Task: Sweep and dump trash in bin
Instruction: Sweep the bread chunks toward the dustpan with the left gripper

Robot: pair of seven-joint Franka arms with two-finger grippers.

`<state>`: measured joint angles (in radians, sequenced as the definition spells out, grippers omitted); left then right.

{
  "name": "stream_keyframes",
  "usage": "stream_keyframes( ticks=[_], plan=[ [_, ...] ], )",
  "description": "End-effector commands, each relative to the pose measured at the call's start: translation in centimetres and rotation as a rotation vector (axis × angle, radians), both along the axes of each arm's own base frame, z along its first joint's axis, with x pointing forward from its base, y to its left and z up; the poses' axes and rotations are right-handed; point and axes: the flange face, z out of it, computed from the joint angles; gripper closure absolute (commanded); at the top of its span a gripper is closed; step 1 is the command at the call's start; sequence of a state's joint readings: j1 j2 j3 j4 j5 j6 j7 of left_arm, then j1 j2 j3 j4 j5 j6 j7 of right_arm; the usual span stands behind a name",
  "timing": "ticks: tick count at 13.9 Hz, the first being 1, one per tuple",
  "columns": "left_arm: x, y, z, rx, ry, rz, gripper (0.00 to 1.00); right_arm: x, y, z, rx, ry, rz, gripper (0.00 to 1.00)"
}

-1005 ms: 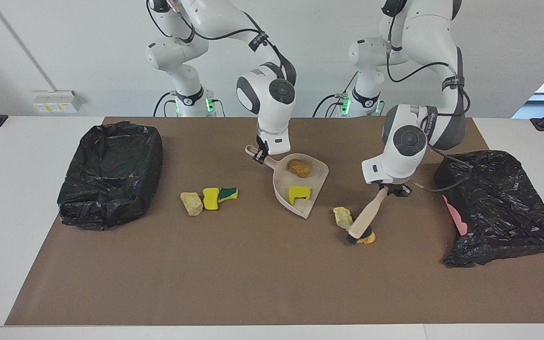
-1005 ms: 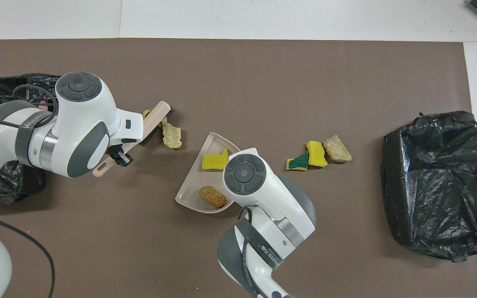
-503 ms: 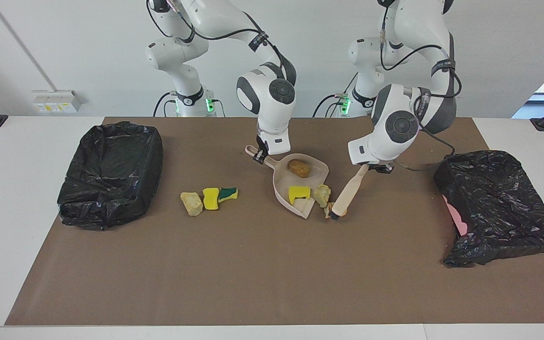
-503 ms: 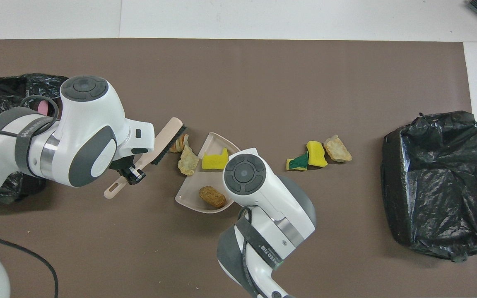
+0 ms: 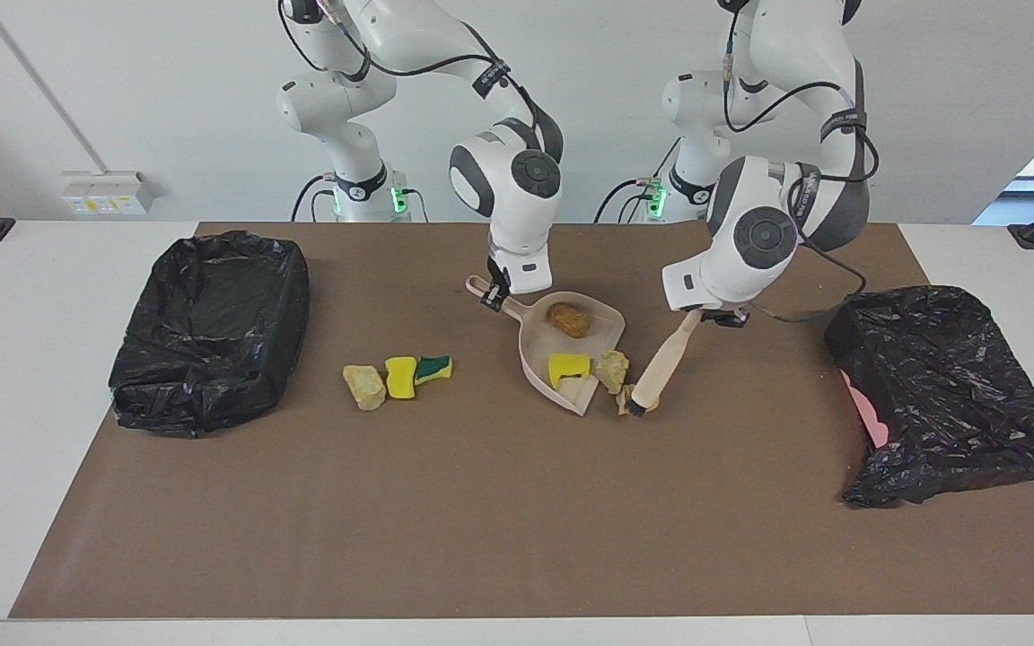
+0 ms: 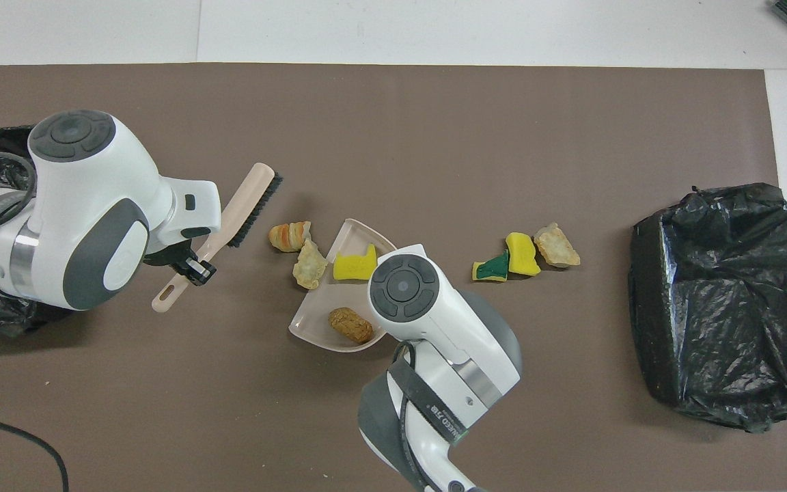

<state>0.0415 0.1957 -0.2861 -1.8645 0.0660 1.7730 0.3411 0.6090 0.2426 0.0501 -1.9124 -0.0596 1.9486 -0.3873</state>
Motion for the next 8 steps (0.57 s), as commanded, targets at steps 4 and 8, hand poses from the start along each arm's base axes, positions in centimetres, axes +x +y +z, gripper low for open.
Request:
stream_keyframes(
  ticks=[4,8],
  plan=[
    [-4.6,-0.3,-5.0,0.033,0.018,-0.026,1.0,-0.4,0.0,0.2,-0.007,-0.012,-0.016,1.0],
    [-8.6,-5.8,-5.1,0.01,0.05,-0.112,1.0,-0.4,0.0,0.1,-0.004,-0.011,-0.017,1.0]
  ],
)
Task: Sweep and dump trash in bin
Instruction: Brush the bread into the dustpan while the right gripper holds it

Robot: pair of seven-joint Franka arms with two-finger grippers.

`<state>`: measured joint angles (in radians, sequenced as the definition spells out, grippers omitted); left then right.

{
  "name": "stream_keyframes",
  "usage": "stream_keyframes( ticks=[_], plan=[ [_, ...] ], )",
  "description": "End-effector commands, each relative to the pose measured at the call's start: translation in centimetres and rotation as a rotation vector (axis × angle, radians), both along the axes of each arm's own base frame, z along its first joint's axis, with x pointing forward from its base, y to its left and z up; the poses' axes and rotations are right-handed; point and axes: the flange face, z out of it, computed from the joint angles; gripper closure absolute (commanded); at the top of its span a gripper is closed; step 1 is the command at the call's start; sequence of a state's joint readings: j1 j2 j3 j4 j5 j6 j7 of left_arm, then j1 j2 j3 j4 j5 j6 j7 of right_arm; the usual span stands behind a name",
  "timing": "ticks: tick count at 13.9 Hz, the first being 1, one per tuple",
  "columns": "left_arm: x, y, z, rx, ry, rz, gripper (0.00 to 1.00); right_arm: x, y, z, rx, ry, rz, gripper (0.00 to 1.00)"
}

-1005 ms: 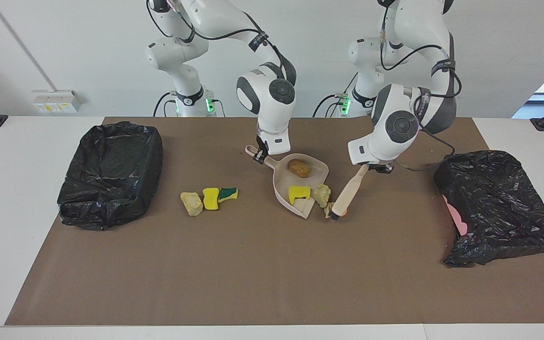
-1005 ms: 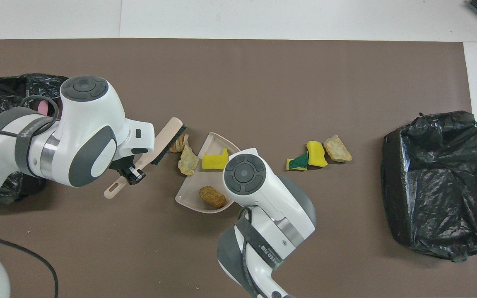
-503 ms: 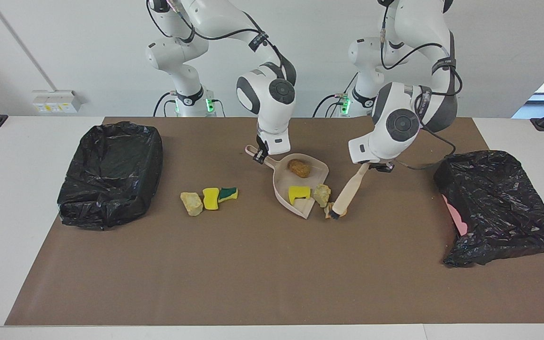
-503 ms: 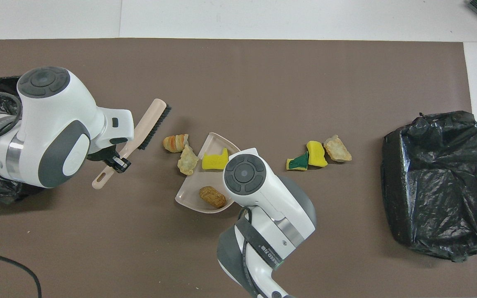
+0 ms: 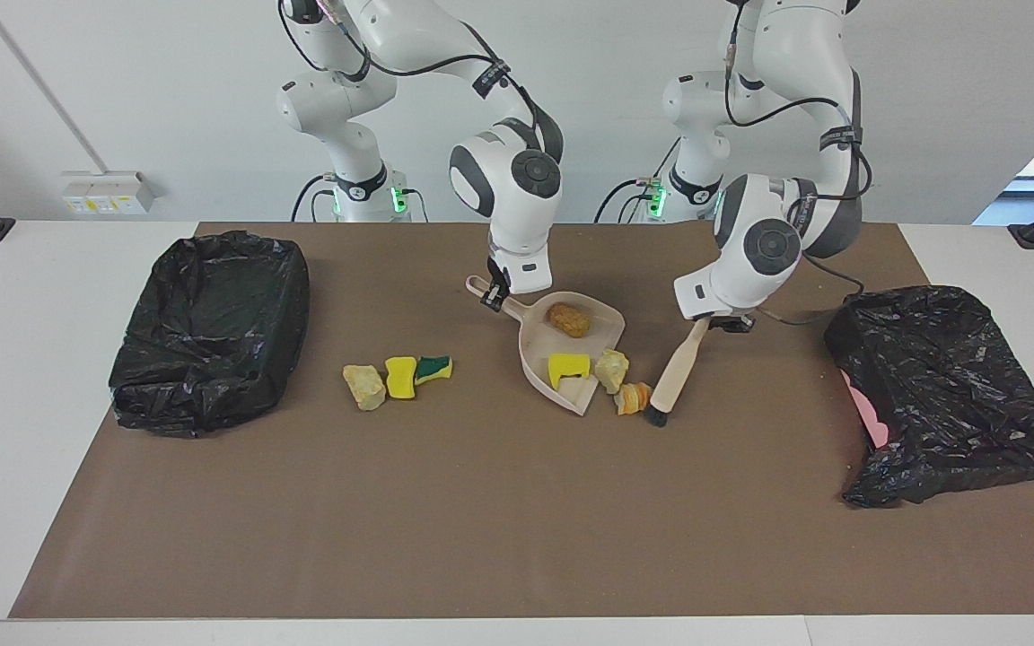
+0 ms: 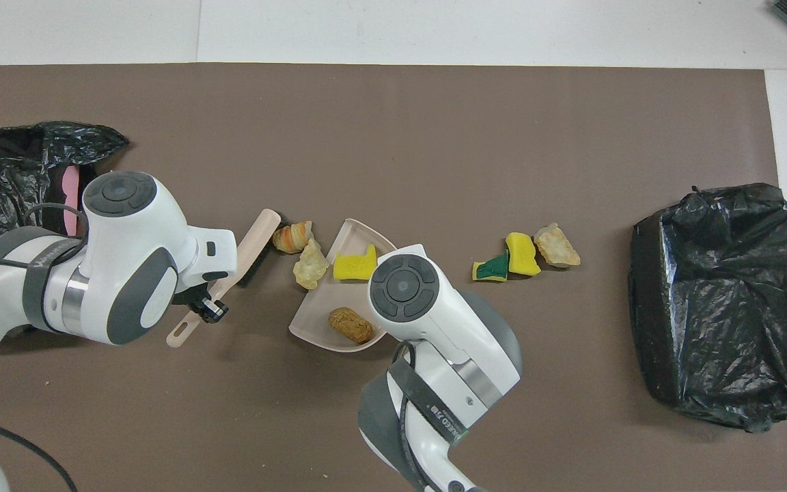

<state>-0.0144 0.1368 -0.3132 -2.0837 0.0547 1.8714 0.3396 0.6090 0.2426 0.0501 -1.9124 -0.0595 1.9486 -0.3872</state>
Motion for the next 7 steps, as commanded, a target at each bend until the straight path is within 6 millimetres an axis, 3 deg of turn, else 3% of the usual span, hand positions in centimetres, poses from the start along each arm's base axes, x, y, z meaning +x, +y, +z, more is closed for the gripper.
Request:
stream_keyframes(
  ticks=[1,4,7],
  plan=[
    [-3.7,-3.8,0.5,-0.024,-0.001,-0.037,1.0,-0.4,0.0,0.1,-0.004,-0.012,-0.019,1.0],
    [-6.9,-7.8,0.5,-0.011,0.001,-0.038,1.0,-0.4,0.1,0.1,-0.002,-0.01,-0.02,1.0],
    [-8.4,-11.2,1.3,-0.015,-0.013,-0.052,1.0,-0.4,0.0,0.2,-0.002,-0.01,-0.022,1.0]
  ],
)
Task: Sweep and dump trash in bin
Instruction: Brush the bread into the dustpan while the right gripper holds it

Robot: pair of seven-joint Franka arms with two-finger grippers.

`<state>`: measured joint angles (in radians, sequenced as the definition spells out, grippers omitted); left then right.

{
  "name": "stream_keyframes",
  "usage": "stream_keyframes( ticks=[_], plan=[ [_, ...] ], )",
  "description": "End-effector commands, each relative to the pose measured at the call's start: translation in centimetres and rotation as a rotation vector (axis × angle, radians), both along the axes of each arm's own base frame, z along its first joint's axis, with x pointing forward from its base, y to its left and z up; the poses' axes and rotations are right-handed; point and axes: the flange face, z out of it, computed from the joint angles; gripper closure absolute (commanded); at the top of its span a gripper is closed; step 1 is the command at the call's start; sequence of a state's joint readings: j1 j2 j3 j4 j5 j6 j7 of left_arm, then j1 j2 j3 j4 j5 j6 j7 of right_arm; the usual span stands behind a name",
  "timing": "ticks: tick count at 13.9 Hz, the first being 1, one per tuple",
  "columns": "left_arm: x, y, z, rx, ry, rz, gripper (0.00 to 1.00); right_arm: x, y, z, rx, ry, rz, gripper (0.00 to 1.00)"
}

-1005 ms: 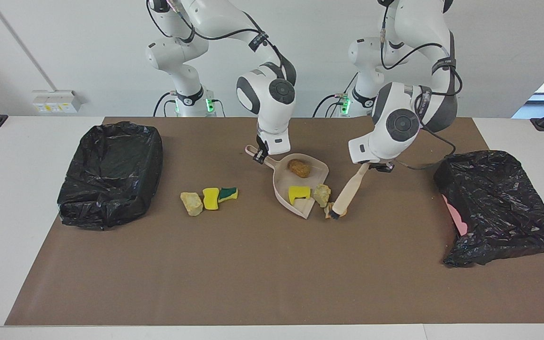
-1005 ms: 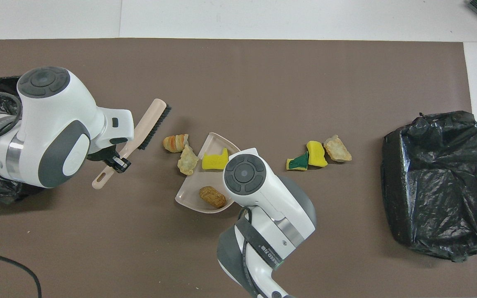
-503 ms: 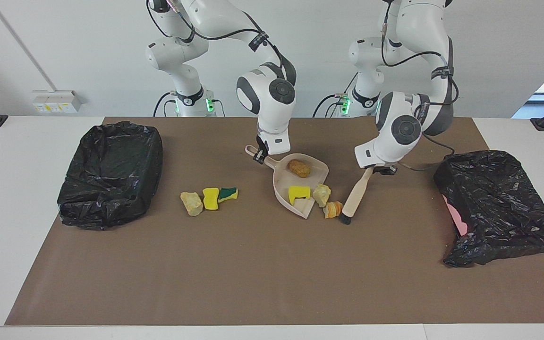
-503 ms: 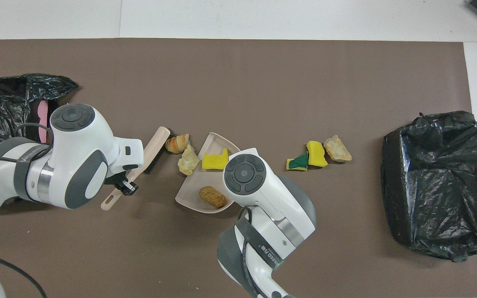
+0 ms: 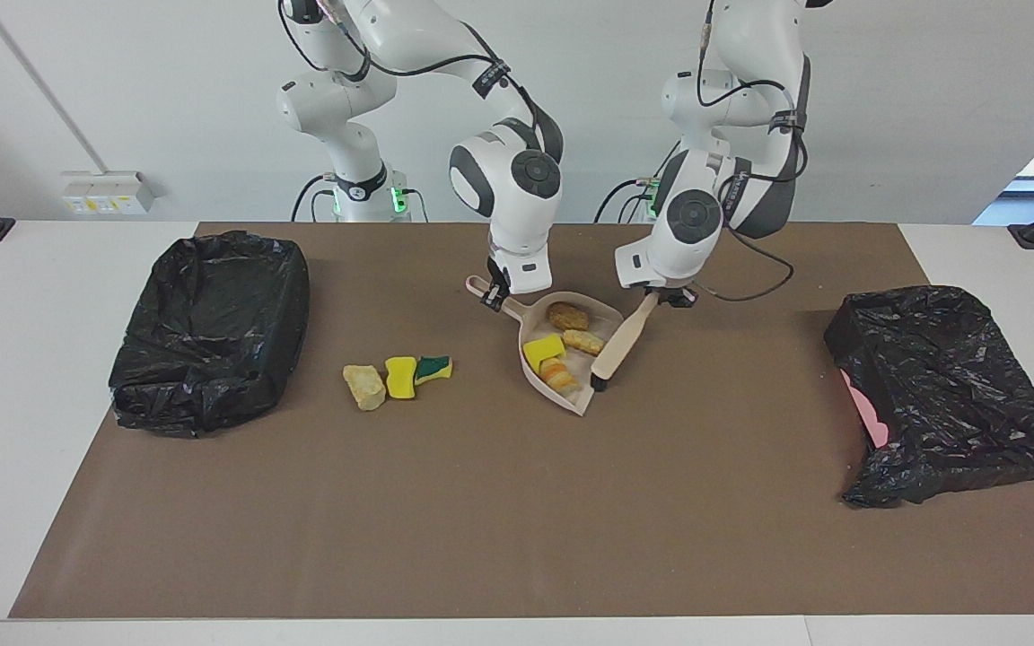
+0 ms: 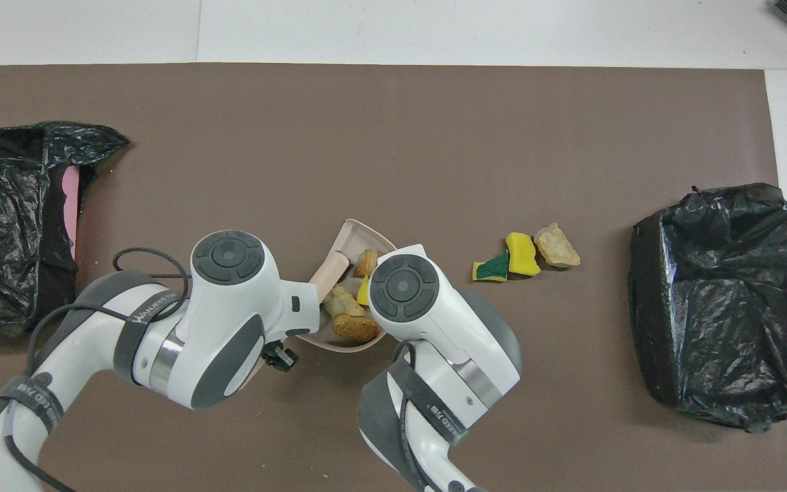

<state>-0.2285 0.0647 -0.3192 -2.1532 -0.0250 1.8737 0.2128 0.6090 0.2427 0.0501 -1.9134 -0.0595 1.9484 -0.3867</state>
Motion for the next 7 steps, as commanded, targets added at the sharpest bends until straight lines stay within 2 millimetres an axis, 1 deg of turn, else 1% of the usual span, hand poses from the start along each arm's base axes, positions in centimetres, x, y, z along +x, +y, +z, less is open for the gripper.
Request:
stream_keyframes(
  ticks=[1,3,4,5,6,7],
  plan=[
    [-1.1,-1.2,1.0,-0.014,-0.005,0.005,1.0,-0.4,0.1,0.3,0.0,-0.01,-0.022,1.0],
    [-0.2,-0.1,2.0,0.007,0.033,0.033,1.0,-0.3,0.0,0.3,-0.005,-0.006,-0.019,1.0],
    [0.6,1.3,2.6,0.012,0.028,0.078,1.0,-0.1,-0.1,0.4,-0.002,-0.006,-0.017,1.0],
    [1.1,2.2,3.2,0.023,0.018,0.135,1.0,0.3,-0.5,0.7,-0.002,-0.011,-0.018,1.0],
    [1.0,2.3,4.1,0.043,0.014,0.177,1.0,0.7,-1.1,1.1,-0.002,-0.012,-0.005,1.0],
    [0.8,2.3,4.4,0.07,0.015,0.23,1.0,1.4,-2.4,2.0,0.007,-0.011,0.009,1.0]
  ],
)
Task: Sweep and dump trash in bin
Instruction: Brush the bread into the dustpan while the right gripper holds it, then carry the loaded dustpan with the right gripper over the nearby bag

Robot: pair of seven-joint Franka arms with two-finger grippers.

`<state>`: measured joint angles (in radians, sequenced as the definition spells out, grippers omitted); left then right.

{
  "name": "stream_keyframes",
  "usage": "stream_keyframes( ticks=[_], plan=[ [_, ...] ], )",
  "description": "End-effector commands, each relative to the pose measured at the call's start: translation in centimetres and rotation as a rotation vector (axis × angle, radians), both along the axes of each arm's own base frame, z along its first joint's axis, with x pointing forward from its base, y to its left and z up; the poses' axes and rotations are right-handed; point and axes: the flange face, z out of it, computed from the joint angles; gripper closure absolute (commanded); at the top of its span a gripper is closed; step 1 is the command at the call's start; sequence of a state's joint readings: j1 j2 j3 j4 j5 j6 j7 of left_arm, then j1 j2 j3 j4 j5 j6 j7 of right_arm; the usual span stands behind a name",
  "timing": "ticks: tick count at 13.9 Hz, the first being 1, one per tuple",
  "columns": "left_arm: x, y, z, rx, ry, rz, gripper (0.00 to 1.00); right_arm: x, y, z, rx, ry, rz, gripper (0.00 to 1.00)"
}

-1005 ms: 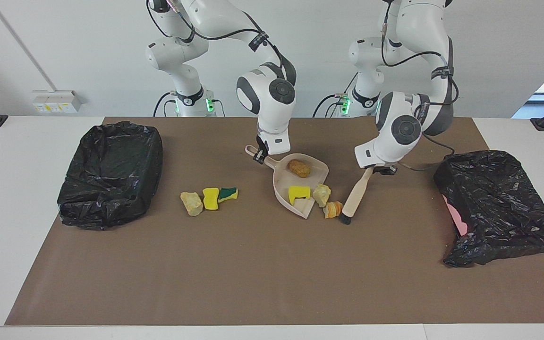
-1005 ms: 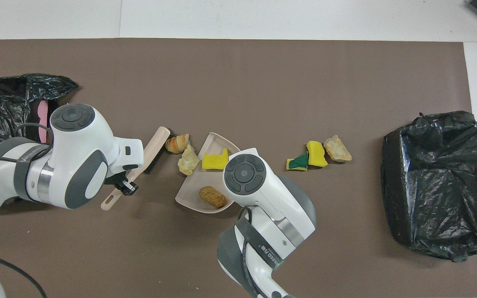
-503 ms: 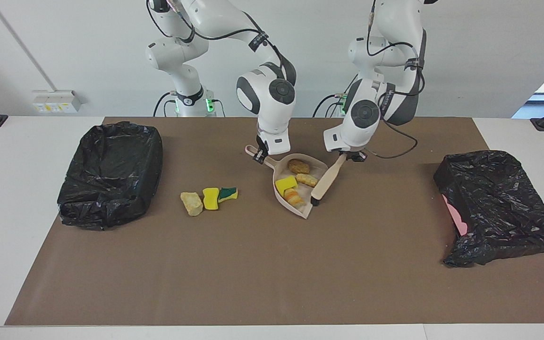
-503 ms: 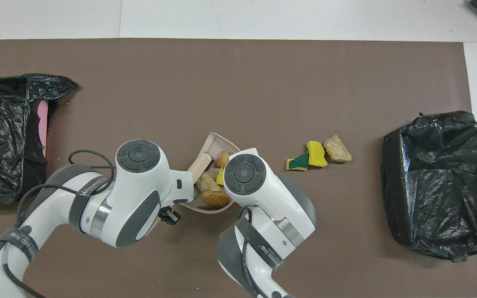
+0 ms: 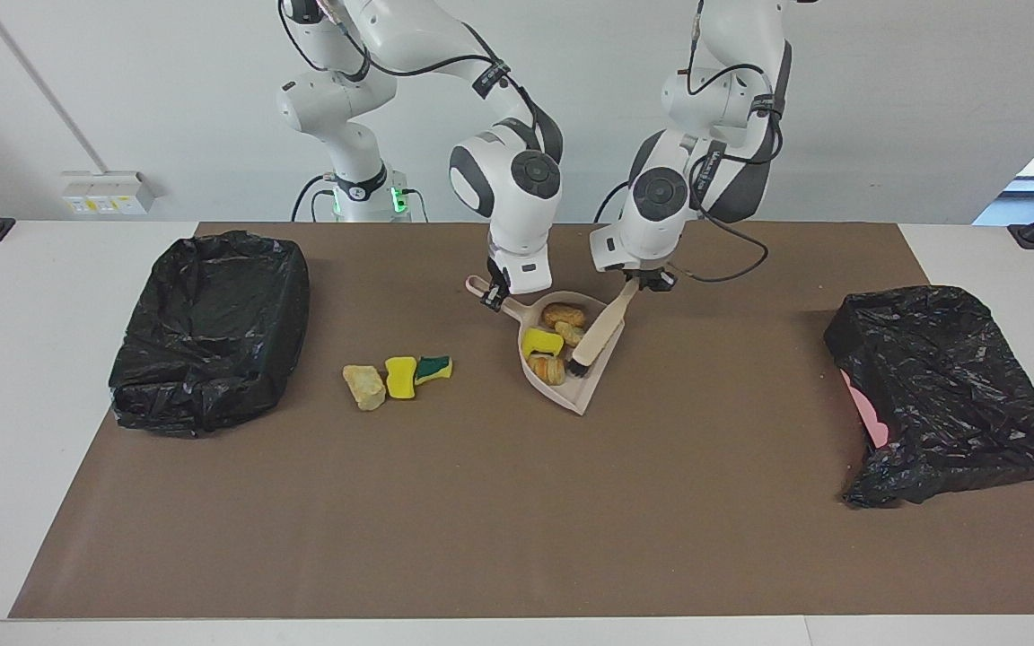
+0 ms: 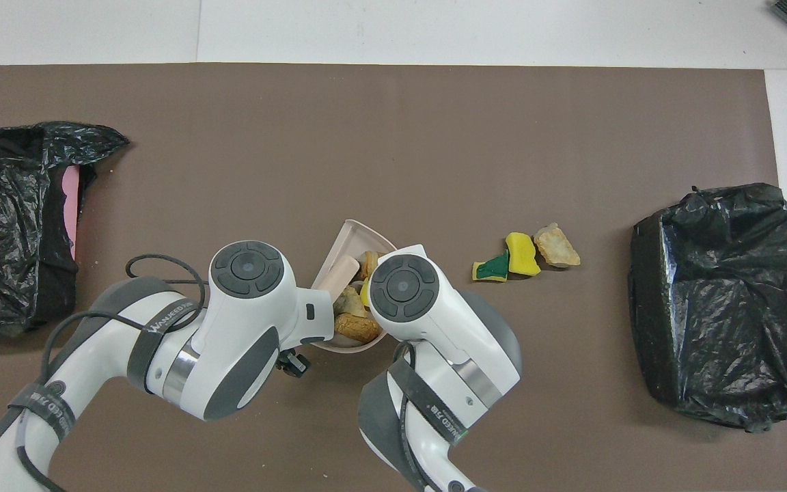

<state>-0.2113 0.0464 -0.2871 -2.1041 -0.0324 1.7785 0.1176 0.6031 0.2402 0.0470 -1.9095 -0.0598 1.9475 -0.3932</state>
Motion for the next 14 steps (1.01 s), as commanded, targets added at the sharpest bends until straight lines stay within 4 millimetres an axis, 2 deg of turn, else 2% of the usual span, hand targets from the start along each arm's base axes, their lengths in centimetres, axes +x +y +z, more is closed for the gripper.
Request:
stream_keyframes(
  ticks=[1,3,6,8,11,14],
  plan=[
    [-0.7,0.3,2.3,0.052,-0.004,0.149,1.0,1.7,-3.3,2.7,0.009,-0.011,0.014,1.0],
    [-1.4,-0.5,2.8,0.102,-0.032,0.264,1.0,2.5,-5.7,5.2,0.022,-0.021,0.021,1.0],
    [-3.3,-3.1,3.0,0.157,-0.077,0.392,1.0,4.8,-12.5,9.5,0.041,-0.023,0.022,1.0],
    [-5.4,-5.2,3.2,0.145,-0.061,0.464,1.0,6.1,-17.2,13.0,0.047,-0.025,-0.002,1.0],
    [-10.7,-9.0,2.7,0.105,-0.105,0.562,1.0,6.3,-26.4,18.1,0.057,-0.055,-0.036,1.0],
    [-16.3,-11.0,1.4,0.1,-0.089,0.615,1.0,5.8,-36.9,20.5,0.02,-0.057,0.058,1.0]
  ],
)
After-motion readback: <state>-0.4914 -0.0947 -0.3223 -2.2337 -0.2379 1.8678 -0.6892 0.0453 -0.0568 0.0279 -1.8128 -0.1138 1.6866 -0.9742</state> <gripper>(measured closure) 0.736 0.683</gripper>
